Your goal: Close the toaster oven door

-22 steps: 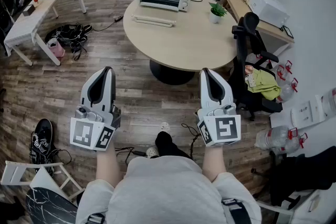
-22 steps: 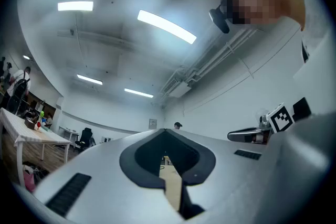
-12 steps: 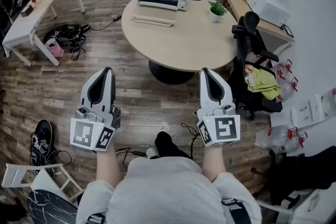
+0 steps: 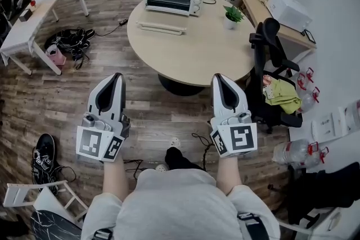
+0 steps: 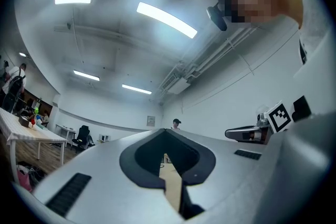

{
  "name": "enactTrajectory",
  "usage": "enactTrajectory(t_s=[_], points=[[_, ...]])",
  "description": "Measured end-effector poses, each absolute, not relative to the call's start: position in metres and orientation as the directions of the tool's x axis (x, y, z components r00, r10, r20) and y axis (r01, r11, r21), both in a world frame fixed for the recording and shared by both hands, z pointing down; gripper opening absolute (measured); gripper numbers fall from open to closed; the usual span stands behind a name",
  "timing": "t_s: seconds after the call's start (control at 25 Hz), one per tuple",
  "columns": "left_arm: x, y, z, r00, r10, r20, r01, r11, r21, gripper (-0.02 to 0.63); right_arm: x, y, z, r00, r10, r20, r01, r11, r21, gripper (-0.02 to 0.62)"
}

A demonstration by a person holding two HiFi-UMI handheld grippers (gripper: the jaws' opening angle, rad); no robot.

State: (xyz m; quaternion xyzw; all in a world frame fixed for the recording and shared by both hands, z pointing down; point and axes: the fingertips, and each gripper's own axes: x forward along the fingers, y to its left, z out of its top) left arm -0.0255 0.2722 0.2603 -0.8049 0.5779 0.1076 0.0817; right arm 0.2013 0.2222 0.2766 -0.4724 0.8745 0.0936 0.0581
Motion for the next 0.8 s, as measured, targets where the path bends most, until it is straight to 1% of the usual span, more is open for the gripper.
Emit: enactTrajectory(t_s=[0.32,0.8], points=[[-0.025,0.217,0.253,0.302,-0.914,-0.272,-0.951,-0.309,-0.019,0.006,0.197,0.162,0.270,-0.564,-0.800,-0.205,-0.825,0.555,0.105,0.011],[-0.004,0.141,0.244,0.294,-0.915,-0.276,-0.955,-0.294,-0.042,0.006,0.213,0.080,0.268,-0.586,-0.780,-0.220,-0.808,0.583,0.086,0.011]])
